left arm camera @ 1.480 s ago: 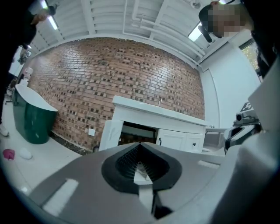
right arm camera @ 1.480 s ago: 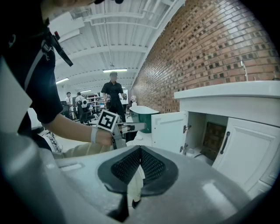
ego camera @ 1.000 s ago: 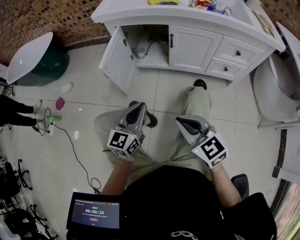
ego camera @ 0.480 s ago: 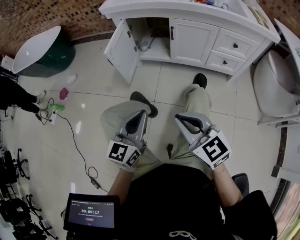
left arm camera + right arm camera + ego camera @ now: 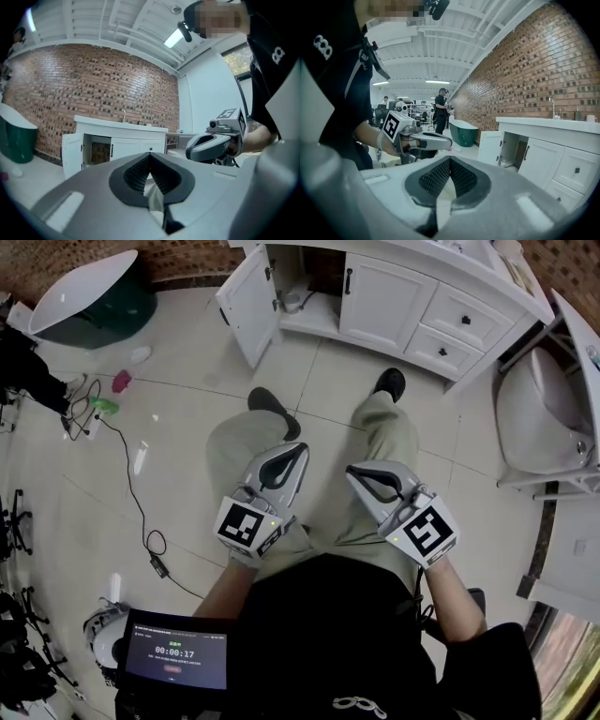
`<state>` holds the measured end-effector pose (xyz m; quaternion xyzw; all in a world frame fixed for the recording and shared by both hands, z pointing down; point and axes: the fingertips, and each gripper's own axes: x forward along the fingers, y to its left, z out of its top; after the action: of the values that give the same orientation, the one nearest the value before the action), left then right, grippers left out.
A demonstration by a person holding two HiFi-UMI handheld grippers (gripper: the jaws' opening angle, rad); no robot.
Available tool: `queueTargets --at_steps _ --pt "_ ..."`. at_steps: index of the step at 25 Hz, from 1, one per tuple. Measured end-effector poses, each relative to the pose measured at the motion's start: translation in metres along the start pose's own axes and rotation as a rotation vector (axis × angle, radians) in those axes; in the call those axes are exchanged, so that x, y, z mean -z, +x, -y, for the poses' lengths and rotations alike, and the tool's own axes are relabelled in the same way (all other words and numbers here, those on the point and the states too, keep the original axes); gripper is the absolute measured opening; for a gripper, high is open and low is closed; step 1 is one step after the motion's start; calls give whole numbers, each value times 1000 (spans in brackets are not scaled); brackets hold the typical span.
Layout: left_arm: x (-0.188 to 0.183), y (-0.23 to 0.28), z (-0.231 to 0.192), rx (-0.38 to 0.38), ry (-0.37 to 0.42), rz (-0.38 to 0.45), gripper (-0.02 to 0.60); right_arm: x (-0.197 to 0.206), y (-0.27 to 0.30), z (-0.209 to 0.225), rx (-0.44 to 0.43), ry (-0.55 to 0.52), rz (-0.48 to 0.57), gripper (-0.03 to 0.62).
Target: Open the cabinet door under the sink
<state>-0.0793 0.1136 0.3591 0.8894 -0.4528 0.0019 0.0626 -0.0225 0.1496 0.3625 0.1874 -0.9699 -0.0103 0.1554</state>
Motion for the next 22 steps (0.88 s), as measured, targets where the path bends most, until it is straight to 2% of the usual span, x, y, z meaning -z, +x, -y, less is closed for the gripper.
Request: queueTargets --at_steps 5,11,22 --pt "5 -3 26 12 66 -24 15 6 -21 -17 -26 11 20 -9" --pt "13 -8 35 36 61 -25 15 7 -25 -11 -13 64 47 -9" --pt "4 -7 21 47 56 -22 15 10 -18 -9 -8 90 44 -9"
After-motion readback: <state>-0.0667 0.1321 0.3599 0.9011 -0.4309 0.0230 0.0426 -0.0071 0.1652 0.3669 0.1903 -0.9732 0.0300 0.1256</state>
